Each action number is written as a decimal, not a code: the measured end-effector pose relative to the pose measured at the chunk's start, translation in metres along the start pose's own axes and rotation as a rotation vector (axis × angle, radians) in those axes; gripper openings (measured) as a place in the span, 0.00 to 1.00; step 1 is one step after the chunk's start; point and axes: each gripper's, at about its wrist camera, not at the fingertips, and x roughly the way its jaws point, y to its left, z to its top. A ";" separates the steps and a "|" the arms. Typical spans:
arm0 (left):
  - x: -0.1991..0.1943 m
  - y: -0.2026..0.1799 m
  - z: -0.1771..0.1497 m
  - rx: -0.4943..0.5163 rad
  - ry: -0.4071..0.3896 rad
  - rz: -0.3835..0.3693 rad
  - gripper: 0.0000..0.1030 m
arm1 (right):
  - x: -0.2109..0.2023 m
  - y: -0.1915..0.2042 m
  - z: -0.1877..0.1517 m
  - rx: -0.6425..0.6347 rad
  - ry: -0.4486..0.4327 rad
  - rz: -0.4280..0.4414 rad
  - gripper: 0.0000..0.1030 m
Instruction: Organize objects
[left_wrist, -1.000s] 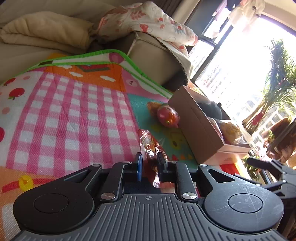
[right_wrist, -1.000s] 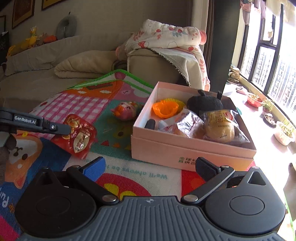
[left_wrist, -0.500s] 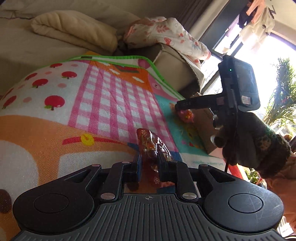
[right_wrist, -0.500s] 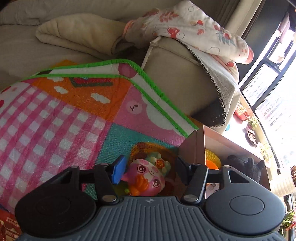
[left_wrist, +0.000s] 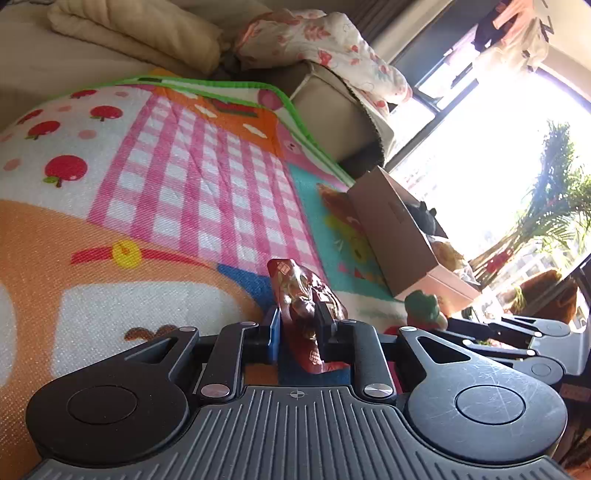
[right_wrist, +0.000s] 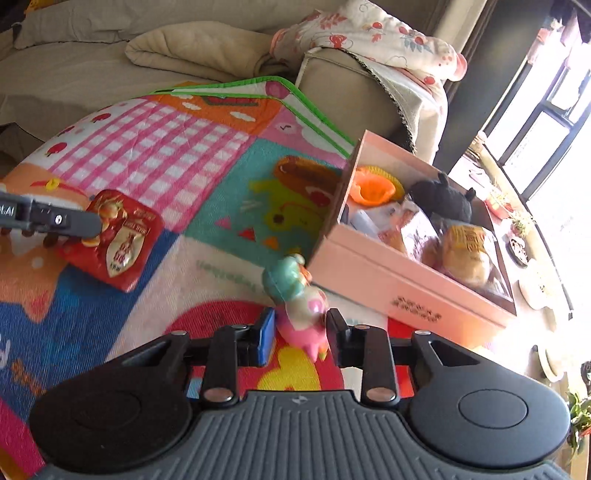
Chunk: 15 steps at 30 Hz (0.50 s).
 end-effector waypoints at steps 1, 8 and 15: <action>0.003 -0.006 -0.001 0.013 0.009 -0.007 0.21 | -0.004 -0.004 -0.010 0.007 0.006 0.003 0.29; 0.020 -0.049 -0.016 0.134 0.081 -0.042 0.19 | -0.023 -0.022 -0.040 0.066 -0.102 0.048 0.73; 0.014 -0.055 -0.022 0.143 0.101 0.000 0.19 | 0.006 -0.025 -0.018 0.156 -0.136 0.196 0.83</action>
